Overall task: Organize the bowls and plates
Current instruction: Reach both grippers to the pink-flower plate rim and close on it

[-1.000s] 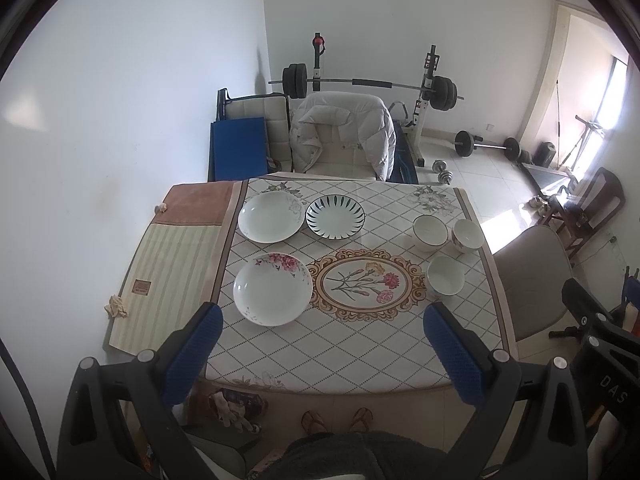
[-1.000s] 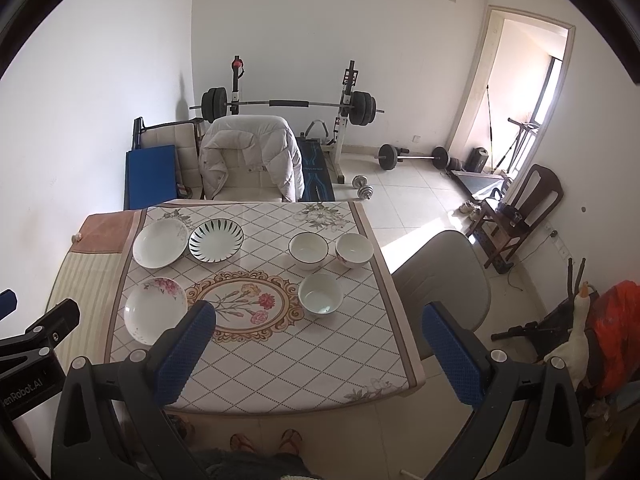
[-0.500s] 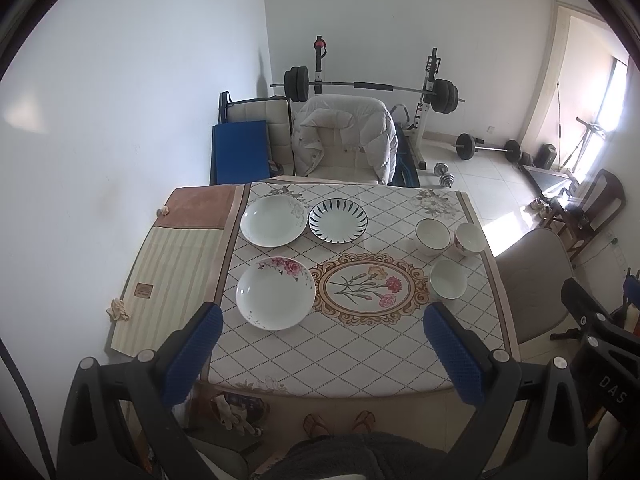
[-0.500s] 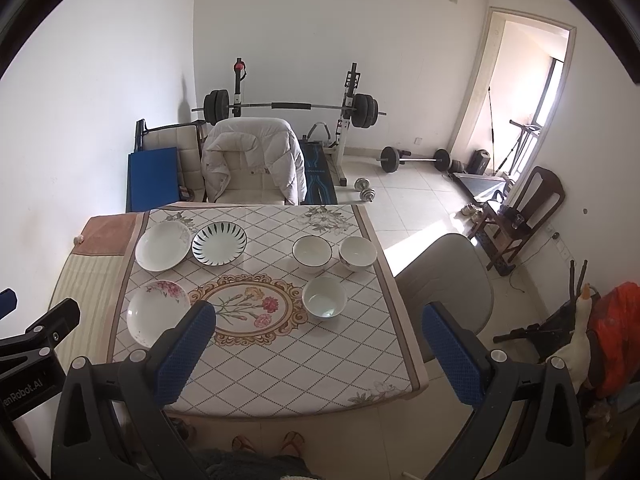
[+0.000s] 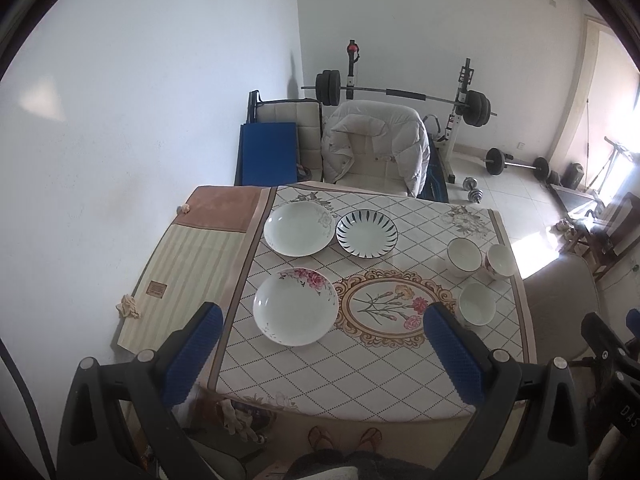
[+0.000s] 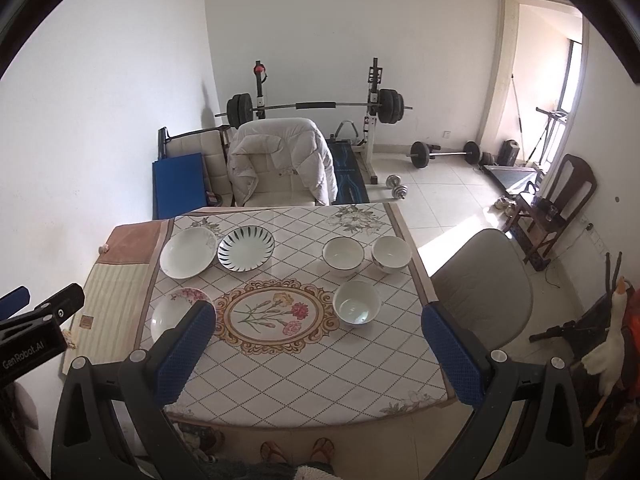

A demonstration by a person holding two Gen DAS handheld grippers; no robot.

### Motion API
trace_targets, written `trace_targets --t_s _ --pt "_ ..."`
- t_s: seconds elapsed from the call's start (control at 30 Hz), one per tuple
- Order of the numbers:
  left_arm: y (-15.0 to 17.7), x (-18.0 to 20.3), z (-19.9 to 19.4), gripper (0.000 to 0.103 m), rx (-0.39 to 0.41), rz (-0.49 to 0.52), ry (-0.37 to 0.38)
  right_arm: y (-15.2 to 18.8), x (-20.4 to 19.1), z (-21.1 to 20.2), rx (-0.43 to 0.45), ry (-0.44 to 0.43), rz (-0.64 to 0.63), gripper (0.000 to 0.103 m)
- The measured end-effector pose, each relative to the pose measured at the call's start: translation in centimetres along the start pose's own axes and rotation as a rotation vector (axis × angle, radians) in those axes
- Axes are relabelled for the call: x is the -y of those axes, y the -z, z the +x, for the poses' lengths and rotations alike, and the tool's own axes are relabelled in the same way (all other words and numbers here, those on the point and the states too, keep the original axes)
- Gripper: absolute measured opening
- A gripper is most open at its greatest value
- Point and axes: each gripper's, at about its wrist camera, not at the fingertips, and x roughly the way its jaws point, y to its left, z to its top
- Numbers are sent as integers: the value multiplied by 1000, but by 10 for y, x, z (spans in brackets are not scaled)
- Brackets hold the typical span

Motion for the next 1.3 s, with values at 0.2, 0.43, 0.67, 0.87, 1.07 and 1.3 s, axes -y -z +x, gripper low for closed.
trace_targets --t_s 0.2,0.43,0.67,0.87,1.07,1.3 --pt "3 -25 74 103 -82 -37 -114 1 -20 103 -185 -136 -69 103" --pt "22 -55 172 103 -273 -53 -126 21 -75 245 -396 -247 -127 103" --pt "35 -109 289 102 -463 -110 -61 53 -137 389 -668 -404 -62 103" --pt "33 -150 388 100 -588 -115 25 73 -182 480 -817 -388 -2 103" --pt "41 -160 459 91 -689 -13 108 92 -213 536 -914 -357 16 102" --pt "52 -157 492 60 -763 17 196 104 -230 563 -961 -396 62 84"
